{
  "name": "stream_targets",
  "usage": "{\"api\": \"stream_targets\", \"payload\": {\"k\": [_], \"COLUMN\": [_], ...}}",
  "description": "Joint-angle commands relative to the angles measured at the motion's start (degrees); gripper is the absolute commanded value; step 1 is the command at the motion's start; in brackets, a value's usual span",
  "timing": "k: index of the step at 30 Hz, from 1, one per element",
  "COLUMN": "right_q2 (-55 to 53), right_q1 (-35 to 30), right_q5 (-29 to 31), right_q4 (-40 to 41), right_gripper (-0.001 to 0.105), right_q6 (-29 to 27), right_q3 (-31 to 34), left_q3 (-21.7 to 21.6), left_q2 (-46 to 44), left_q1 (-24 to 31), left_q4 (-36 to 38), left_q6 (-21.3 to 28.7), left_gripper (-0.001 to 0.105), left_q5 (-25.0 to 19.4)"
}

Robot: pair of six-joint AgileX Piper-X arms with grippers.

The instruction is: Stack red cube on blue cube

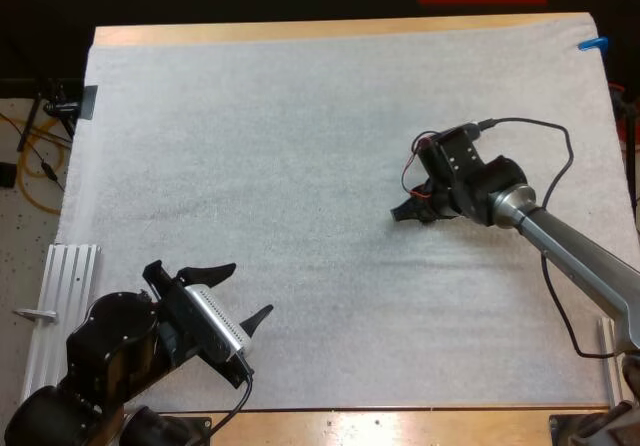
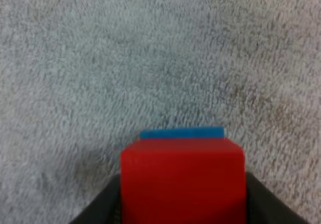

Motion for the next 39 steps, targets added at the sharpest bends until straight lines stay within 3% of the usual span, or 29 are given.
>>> {"api": "stream_targets", "payload": {"k": [1,14,16,21,34,36,39], "right_q2": [-0.07,0.84,0.84,0.84,-5.42,-7.73,-10.87], "right_q1": [-0.05,-0.05,-0.05,-0.05,-0.05,-0.15,-0.15], "right_q5": [0.67,0.16,-0.23,-1.22,-1.25,-1.25,-1.25], "right_q4": [-1.06,-1.48,-1.48,-1.48,-1.42,-1.97,-3.92], "right_gripper": [0.028,0.029,0.034,0.059,0.059,0.059,0.059], "right_q6": [0.23,0.23,0.23,0.23,0.23,0.23,-0.02], "right_q3": [-0.60,-0.60,-0.60,-0.60,-0.60,-0.60,-0.60], "left_q3": [-0.45,-0.45,-0.45,-0.45,-0.45,-0.45,-0.45], "left_q2": [0.01,0.01,0.01,0.01,0.01,0.01,0.01], "left_q1": [-0.20,-0.20,-0.20,-0.20,-0.20,-0.20,-0.20], "left_q4": [-0.38,-0.38,-0.38,-0.38,-0.82,-4.46,-11.29], "left_q6": [0.00,0.00,0.00,0.00,-0.12,-4.25,-5.71], "left_gripper": [0.063,0.063,0.063,0.063,0.063,0.063,0.063], "left_q5": [0.35,0.35,0.35,0.35,0.35,0.35,-0.33]}}
